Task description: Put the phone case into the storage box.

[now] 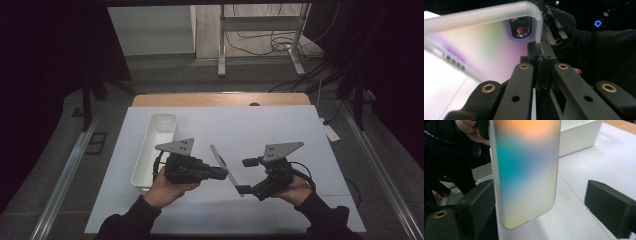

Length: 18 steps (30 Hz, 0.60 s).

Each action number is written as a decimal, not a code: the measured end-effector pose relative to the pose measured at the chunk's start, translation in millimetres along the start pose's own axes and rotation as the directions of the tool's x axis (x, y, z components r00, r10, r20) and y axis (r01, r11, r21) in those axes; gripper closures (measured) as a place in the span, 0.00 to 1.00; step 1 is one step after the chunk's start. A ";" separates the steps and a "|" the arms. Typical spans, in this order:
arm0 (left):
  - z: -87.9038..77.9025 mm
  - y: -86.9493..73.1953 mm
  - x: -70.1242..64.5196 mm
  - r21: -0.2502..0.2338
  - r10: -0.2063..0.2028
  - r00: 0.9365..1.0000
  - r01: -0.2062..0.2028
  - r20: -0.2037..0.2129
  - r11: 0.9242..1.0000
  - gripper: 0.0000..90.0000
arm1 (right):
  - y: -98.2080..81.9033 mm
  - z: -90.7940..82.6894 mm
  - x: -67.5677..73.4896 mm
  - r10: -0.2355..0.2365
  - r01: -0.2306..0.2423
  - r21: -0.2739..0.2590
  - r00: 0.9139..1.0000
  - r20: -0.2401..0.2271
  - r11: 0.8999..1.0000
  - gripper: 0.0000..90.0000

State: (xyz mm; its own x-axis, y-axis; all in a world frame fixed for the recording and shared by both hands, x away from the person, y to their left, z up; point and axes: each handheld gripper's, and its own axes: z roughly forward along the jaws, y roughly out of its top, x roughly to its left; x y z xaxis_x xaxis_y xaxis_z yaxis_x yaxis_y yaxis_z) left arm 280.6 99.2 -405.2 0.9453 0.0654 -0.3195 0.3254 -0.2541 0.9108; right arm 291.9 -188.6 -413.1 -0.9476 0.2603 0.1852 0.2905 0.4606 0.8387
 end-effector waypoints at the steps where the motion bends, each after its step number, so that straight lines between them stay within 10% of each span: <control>1: 0.0 0.0 0.0 0.000 0.000 1.000 0.000 0.000 1.000 0.99 | 0.0 0.0 0.0 0.000 0.000 0.000 1.000 0.000 1.000 0.10; 18: -2.7 -0.4 -0.2 0.039 0.006 0.995 -0.002 -0.102 0.999 0.99 | -3.3 2.7 3.3 -0.030 0.028 0.033 0.999 0.045 0.999 0.04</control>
State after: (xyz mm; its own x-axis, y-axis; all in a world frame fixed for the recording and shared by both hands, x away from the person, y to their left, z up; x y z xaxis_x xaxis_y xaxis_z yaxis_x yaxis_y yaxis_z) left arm 280.3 101.9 -404.8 0.9445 0.1616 -0.2859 0.3225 -0.2913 0.9007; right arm 288.2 -186.9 -416.6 -0.9489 0.2842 0.1368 0.2676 0.4958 0.8262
